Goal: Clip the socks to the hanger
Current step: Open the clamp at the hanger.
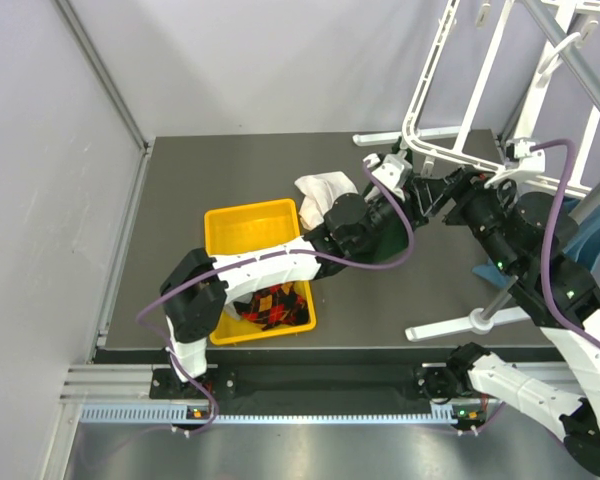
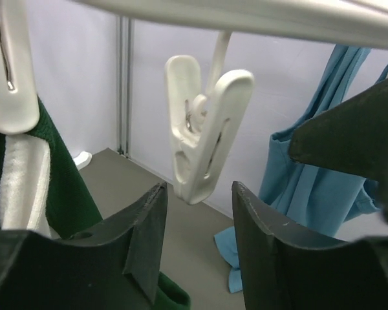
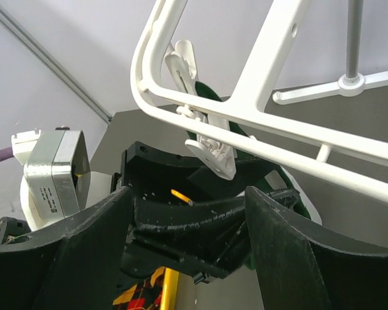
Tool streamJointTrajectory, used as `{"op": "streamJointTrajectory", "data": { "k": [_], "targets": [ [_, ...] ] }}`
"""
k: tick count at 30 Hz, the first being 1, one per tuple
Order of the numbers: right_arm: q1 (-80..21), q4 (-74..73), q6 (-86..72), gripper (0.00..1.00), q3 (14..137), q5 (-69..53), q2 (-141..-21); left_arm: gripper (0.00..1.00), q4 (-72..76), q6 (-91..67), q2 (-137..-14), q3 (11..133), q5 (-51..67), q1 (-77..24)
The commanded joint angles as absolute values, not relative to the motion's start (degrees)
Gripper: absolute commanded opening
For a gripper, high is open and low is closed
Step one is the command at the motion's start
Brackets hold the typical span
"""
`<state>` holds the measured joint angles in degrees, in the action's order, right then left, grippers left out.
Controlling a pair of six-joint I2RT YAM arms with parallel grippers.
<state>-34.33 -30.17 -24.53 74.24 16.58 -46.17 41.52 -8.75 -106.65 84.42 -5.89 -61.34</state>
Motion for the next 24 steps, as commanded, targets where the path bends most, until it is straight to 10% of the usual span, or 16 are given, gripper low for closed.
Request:
{"op": "streamJointTrajectory", "data": {
  "k": [1,15,24],
  "targets": [
    [-34.28,-26.81,-25.14,0.70,74.44,17.93,-46.06,0.50,43.94,-7.56,-102.04,84.46,-5.71,-62.14],
    [-34.28,-25.66,-24.52,0.56,73.39,18.63,-45.35,0.43,43.24,-4.66,-102.66,86.84,-7.12,-62.14],
    [-34.28,-25.66,-25.05,0.56,74.09,19.60,-46.14,0.15,42.10,-7.20,-99.68,86.84,-6.15,-62.14]
  ]
}}
